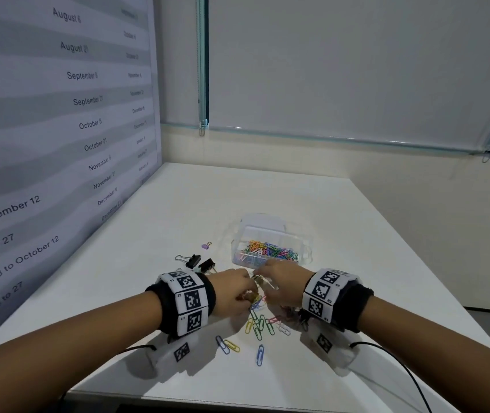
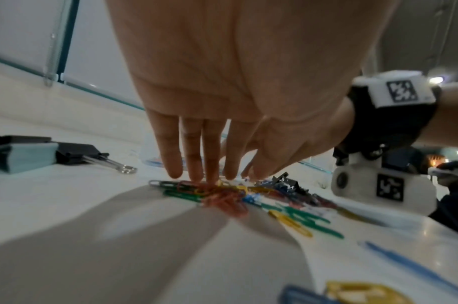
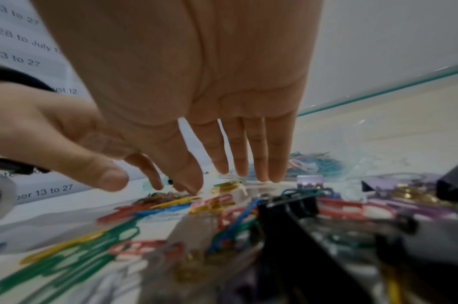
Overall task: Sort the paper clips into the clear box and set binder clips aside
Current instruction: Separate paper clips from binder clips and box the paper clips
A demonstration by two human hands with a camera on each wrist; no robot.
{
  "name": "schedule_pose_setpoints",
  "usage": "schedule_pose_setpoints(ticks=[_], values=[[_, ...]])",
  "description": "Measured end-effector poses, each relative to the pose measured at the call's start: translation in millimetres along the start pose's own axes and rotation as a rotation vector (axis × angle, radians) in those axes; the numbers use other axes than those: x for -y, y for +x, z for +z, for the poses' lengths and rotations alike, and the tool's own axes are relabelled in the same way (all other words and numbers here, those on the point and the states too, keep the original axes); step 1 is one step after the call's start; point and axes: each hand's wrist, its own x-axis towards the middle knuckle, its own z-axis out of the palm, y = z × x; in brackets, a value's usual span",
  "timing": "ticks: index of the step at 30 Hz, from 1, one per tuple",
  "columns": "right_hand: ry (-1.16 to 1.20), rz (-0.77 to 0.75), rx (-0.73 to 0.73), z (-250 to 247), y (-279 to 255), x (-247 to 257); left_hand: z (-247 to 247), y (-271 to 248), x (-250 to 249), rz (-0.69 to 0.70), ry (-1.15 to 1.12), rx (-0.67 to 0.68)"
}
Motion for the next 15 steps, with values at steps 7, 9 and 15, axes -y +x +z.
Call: schedule_pose_setpoints(ticks=[7, 9, 15], values=[[-0.010, -0.123, 0.060, 2.4, -15.8, 5.4, -11.8, -5.3, 14.2, -0.105, -0.021, -0.056], [0.016, -0.149, 0.079, 1.6, -21.9, 5.5, -9.5, -6.1, 18.8, -0.148, 0.001, 0.033], [0.046, -0.091, 0.061, -0.2, -26.4, 6.5, -2.1, -15.6, 9.8, -0.087, -0.038, 0.104]])
